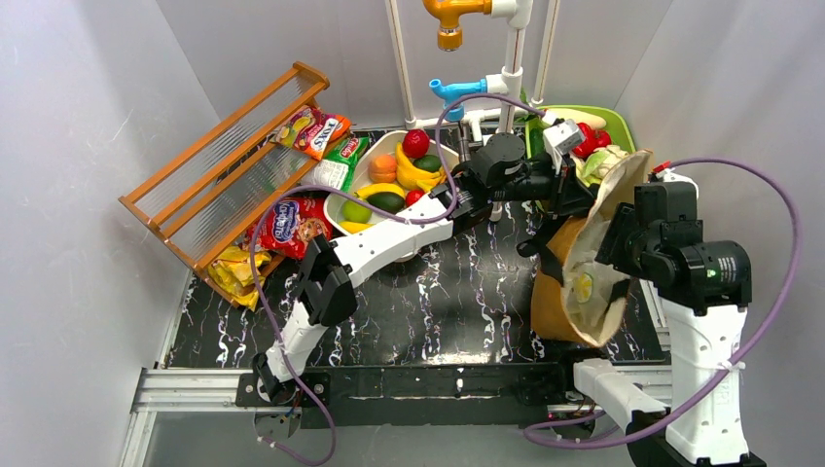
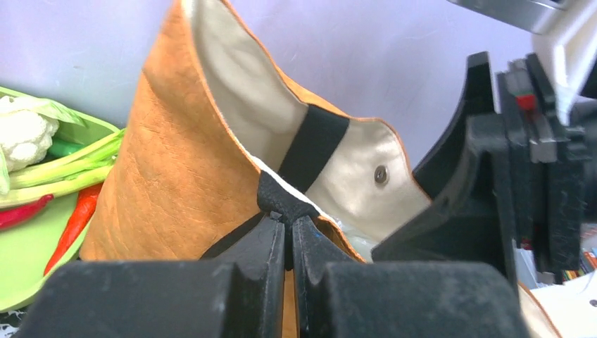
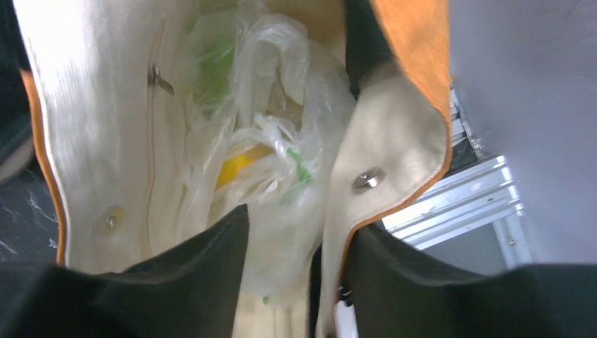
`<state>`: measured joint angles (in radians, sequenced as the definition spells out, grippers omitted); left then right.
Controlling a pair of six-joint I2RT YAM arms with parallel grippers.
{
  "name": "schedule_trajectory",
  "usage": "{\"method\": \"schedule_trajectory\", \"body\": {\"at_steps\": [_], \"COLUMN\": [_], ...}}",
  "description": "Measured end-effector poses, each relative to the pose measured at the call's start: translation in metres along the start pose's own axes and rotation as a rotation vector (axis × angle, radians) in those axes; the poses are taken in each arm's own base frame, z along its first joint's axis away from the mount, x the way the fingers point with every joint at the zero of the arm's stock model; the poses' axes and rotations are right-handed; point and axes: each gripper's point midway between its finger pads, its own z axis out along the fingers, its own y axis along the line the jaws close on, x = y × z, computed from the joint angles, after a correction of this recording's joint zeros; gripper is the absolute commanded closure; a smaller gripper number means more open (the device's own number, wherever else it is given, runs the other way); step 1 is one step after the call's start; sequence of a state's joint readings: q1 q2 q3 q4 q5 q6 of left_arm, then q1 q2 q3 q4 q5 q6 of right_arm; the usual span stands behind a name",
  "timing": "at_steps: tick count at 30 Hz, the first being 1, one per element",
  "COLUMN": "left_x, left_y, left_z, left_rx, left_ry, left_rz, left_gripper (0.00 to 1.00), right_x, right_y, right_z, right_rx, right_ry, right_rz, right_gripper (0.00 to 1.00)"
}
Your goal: Place the mixed food into the grocery bags and tie them
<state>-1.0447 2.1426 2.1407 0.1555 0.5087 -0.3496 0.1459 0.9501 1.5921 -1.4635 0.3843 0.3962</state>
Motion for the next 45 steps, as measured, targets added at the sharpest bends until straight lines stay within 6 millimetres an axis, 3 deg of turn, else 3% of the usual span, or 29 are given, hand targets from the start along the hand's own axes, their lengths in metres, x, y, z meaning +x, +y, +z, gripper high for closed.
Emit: {"method": "schedule_trajectory", "body": {"at_steps": [3, 9, 13, 15, 19, 22, 25, 35, 45], "left_x": [0.0, -0.002, -0.006, -0.002, -0.003, -0.001, 0.009, 0.032, -0.009], "left_y": [0.007, 0.021, 0.03, 0.034, 0.039, 0.046, 0.054, 0.074, 0.05], "left_z": [0.005, 0.01, 0.02, 0.022, 0.022, 0.021, 0.017, -0.001, -0.033], "left_rx": [-0.026, -0.092, -0.111, -0.123, -0.151, -0.181, -0.216, -0.317, -0.342], "left_ry": [-0.001, -0.002, -0.015, -0.011, -0.015, -0.012, 0.014, 0.101, 0.056], "left_rz": [0.01, 0.054, 0.079, 0.086, 0.122, 0.142, 0.153, 0.204, 0.269], "left_gripper": [1.0, 1.0, 0.95, 0.79, 0.35, 0.17, 0.08, 0.06, 0.02], "right_x": [0.005, 0.011, 0.006, 0.002, -0.012, -0.02, -0.026, -0.043, -0.055], "right_y": [-0.003, -0.008, -0.006, -0.004, 0.002, 0.006, 0.01, 0.027, 0.05], "right_z": [-0.003, -0.014, -0.026, -0.031, -0.04, -0.044, -0.044, -0.047, -0.048], "right_rx": [-0.005, -0.024, -0.063, -0.083, -0.129, -0.146, -0.164, -0.246, -0.358], "right_ry": [-0.008, -0.047, -0.089, -0.111, -0.164, -0.187, -0.2, -0.25, -0.292], "right_rz": [0.01, 0.051, 0.076, 0.084, 0.099, 0.099, 0.092, 0.099, 0.073], "right_gripper": [0.23, 0.18, 0.16, 0.16, 0.15, 0.14, 0.13, 0.12, 0.11]}}
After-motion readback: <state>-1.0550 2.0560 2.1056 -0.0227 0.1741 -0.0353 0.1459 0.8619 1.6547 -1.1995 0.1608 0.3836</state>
